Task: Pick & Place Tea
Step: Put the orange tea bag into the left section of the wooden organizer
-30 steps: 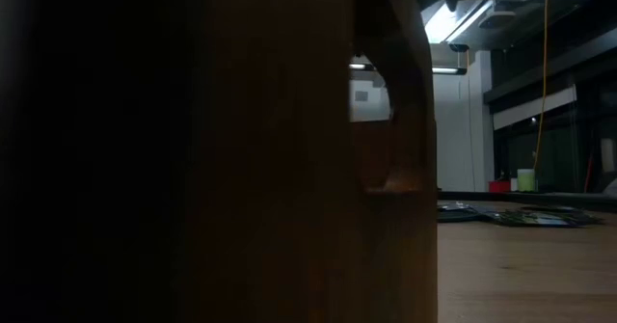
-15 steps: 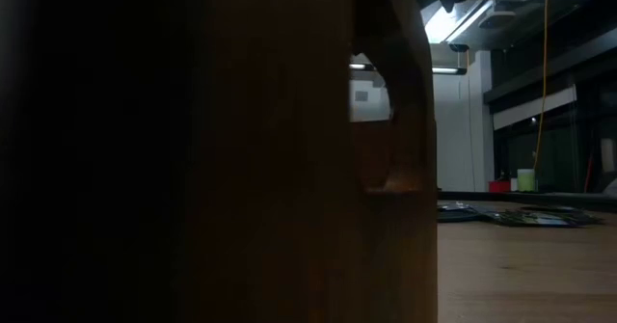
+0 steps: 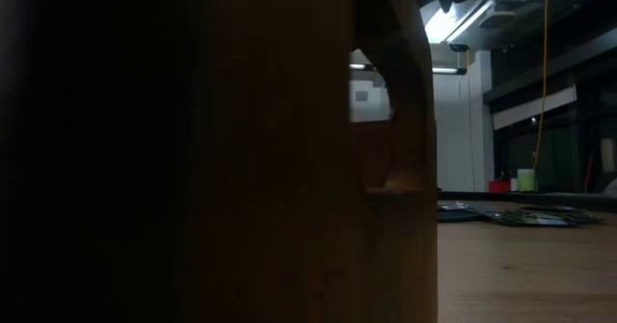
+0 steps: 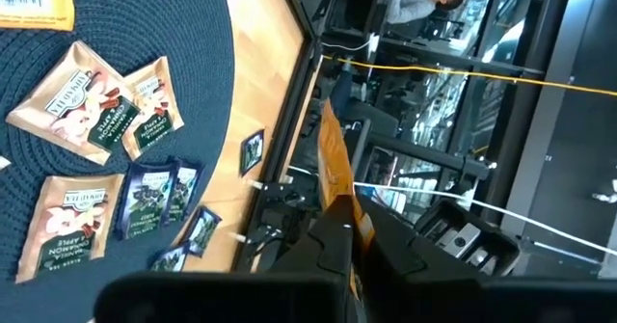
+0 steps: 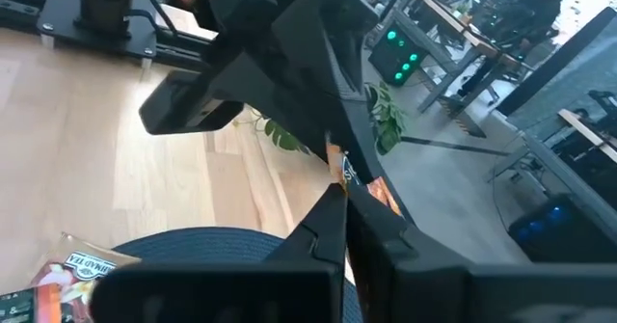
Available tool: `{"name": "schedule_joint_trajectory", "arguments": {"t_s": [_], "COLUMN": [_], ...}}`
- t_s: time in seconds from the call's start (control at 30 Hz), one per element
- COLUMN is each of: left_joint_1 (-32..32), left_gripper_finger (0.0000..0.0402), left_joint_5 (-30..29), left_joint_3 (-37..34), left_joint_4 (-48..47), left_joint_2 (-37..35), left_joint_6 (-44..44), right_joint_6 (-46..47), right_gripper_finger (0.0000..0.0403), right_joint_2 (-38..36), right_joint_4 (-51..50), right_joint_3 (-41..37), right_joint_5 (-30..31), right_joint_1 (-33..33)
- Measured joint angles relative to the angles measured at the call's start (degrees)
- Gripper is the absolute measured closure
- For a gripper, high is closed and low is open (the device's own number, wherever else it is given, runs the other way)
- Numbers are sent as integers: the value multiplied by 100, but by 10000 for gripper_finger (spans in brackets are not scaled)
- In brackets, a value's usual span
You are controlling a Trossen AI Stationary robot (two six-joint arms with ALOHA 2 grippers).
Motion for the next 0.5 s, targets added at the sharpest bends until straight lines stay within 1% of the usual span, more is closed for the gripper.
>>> {"name": "schedule_joint_trajectory", "arguments": {"t_s": [0.1, 0.3, 0.4, 0.5], "left_joint_1": [2, 2, 2, 2], "left_gripper_finger": [399, 399, 399, 399], "left_joint_5": [0, -1, 3, 132], "left_joint_3": [0, 0, 0, 0], "left_joint_4": [0, 0, -2, 11], "left_joint_2": [0, 0, 0, 0], "left_joint_6": [51, 223, 575, 1347], "right_joint_6": [187, 1076, 1785, 2869], "right_gripper_finger": [367, 326, 303, 283], "right_joint_2": [-2, -1, -2, -17], "right_joint_4": [-10, -124, -172, -225], "right_joint_3": [0, 0, 0, 0], "right_joint_5": [-68, -437, -474, -575], "right_joint_1": [4, 43, 118, 176]}}
